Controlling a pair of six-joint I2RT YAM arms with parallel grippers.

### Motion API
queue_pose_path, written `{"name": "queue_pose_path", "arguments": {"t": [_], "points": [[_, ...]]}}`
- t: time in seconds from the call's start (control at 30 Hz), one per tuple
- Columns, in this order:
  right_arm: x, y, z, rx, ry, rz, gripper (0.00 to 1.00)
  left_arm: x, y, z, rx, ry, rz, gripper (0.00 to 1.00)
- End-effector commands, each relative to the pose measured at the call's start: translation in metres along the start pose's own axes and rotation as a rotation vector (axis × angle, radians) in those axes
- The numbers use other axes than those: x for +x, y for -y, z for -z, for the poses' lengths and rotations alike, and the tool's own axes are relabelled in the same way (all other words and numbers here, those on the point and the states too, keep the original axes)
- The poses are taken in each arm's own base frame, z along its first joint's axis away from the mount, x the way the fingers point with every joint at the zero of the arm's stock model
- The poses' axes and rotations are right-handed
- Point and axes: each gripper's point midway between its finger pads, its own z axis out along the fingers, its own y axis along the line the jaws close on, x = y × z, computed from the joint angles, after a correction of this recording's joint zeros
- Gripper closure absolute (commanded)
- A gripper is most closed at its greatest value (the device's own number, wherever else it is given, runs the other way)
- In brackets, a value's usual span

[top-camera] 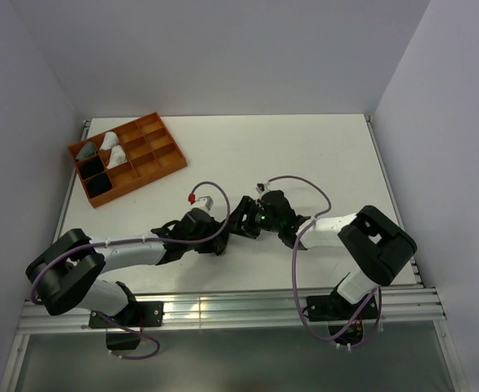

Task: Roll the socks
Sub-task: Roll the sock at the center of the board.

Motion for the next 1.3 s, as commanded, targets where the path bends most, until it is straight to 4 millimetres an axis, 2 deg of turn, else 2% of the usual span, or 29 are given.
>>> {"name": "queue_pose_path", "arguments": {"t": [0.0, 0.2, 0.27, 0.33, 0.47, 0.7, 0.9, 1.0, 1.03, 1.1, 1.13, 1.2, 1.23, 1.27], "points": [[-0.008, 0.001, -0.001, -0.037, 0.056, -0.020, 0.36, 0.002, 0.014, 0.006, 0.153, -0.062, 0.121, 1.00], [0.000, 0.024, -0.004, 0.008, 0.056, -0.051, 0.36, -0.006, 0.004, 0.005, 0.168, -0.106, 0.206, 1.00], [-0.001, 0.023, -0.005, -0.011, 0.064, -0.047, 0.37, -0.009, 0.000, 0.002, 0.175, -0.114, 0.230, 1.00], [-0.001, 0.029, -0.007, 0.000, 0.070, -0.056, 0.38, -0.009, 0.000, 0.002, 0.192, -0.138, 0.249, 1.00], [-0.003, 0.029, -0.014, -0.025, 0.081, -0.065, 0.41, -0.005, -0.009, -0.005, 0.182, -0.198, 0.289, 1.00], [-0.005, 0.042, -0.026, -0.014, 0.096, -0.079, 0.45, -0.004, -0.009, -0.008, 0.187, -0.237, 0.306, 1.00], [-0.015, 0.052, -0.031, 0.004, 0.136, -0.088, 0.52, -0.005, -0.011, -0.009, 0.181, -0.248, 0.307, 1.00], [-0.017, 0.056, -0.034, 0.007, 0.137, -0.091, 0.60, -0.001, -0.010, -0.010, 0.195, -0.269, 0.315, 1.00], [-0.017, 0.055, -0.035, 0.000, 0.130, -0.091, 0.68, -0.001, -0.009, -0.010, 0.202, -0.269, 0.314, 1.00], [-0.019, 0.053, -0.035, -0.009, 0.132, -0.084, 0.76, 0.002, -0.010, -0.011, 0.202, -0.276, 0.315, 1.00], [-0.018, 0.052, -0.034, -0.013, 0.126, -0.079, 0.86, 0.002, -0.011, -0.011, 0.201, -0.275, 0.315, 1.00], [-0.017, 0.050, -0.033, -0.005, 0.116, -0.066, 0.96, -0.002, -0.014, -0.011, 0.178, -0.252, 0.300, 0.93], [-0.014, 0.055, -0.032, 0.023, 0.099, -0.070, 1.00, -0.006, -0.013, -0.008, 0.181, -0.234, 0.289, 0.88], [-0.015, 0.053, -0.032, 0.031, 0.094, -0.057, 1.00, -0.007, -0.014, -0.006, 0.173, -0.229, 0.286, 0.76]]}}
